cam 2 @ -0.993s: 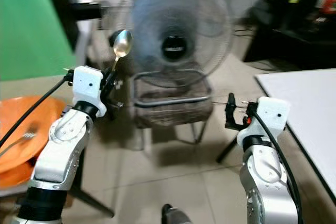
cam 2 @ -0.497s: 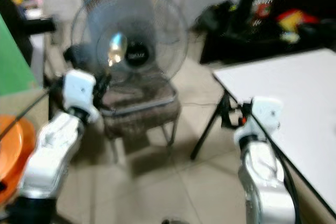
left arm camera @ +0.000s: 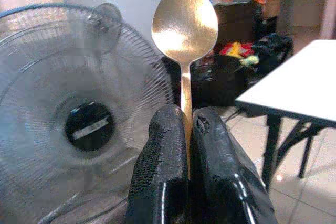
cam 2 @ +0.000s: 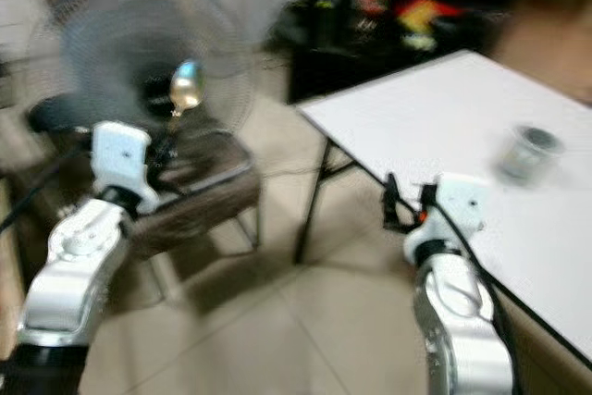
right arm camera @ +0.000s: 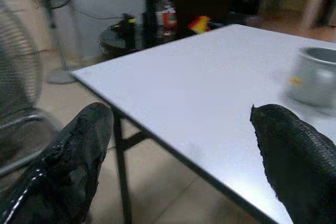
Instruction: Setting the table
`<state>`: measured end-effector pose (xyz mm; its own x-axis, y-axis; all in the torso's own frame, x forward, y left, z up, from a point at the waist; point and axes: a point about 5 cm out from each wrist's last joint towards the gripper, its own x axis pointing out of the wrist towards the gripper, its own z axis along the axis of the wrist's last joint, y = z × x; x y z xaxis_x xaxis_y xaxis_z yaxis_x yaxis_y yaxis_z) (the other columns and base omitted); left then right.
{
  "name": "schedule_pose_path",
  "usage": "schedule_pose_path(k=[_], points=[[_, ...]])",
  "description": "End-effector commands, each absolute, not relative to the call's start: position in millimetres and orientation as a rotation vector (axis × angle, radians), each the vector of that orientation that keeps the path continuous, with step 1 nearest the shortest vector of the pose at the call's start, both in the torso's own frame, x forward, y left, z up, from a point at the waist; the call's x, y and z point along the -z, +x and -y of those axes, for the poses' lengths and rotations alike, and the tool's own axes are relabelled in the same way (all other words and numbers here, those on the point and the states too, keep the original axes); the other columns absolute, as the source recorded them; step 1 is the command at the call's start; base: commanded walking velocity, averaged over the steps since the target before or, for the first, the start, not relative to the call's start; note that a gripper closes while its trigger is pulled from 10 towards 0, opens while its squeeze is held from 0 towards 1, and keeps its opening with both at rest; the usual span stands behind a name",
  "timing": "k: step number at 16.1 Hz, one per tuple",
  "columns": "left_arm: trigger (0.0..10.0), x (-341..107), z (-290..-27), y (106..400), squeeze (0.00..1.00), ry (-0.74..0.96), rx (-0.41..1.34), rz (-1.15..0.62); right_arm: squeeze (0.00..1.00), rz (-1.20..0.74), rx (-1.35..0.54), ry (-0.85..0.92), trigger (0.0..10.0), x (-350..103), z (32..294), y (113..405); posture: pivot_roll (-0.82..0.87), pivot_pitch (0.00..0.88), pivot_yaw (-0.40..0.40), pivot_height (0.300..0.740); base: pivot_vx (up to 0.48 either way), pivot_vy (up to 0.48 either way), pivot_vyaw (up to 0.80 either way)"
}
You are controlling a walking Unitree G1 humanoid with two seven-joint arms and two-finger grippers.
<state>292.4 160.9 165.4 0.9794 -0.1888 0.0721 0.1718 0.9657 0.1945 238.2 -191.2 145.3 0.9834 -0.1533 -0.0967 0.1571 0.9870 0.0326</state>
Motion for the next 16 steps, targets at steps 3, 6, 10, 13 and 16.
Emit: schedule_pose_path(k=[3, 6, 10, 13, 16], points=[[10.0, -167.6, -152.7, 295.0, 0.00, 0.179, 0.205, 0.099, 0.00, -0.104, 0.161, 0.038, 10.0, -146.6, 194.9, 237.3, 0.03, 0.000, -0.008, 0.740, 0.000, 0.000, -0.80], [10.0, -164.9, -152.9, 295.0, 0.00, 0.175, 0.219, 0.086, 0.00, -0.102, 0.164, 0.025, 10.0, -147.6, 195.8, 238.2, 0.02, 0.000, -0.012, 0.740, 0.000, 0.000, -0.80], [10.0, -165.2, -155.9, 297.1, 0.00, 0.169, 0.205, 0.083, 0.00, -0.114, 0.127, -0.026, 10.0, -147.0, 193.5, 242.8, 0.03, 0.000, -0.027, 0.740, 0.000, 0.000, -0.73], [10.0, -165.0, -155.8, 297.2, 0.00, 0.154, 0.223, 0.077, 0.00, -0.103, 0.096, -0.055, 10.0, -150.3, 193.2, 246.2, 0.04, 0.000, -0.038, 0.740, 0.293, 0.000, 0.00], [10.0, -163.9, -155.6, 297.6, 0.00, 0.150, 0.237, 0.067, 0.00, -0.091, 0.081, -0.059, 10.0, -152.4, 192.4, 247.6, 0.03, 0.000, -0.038, 0.740, 0.356, 0.000, 0.00]])
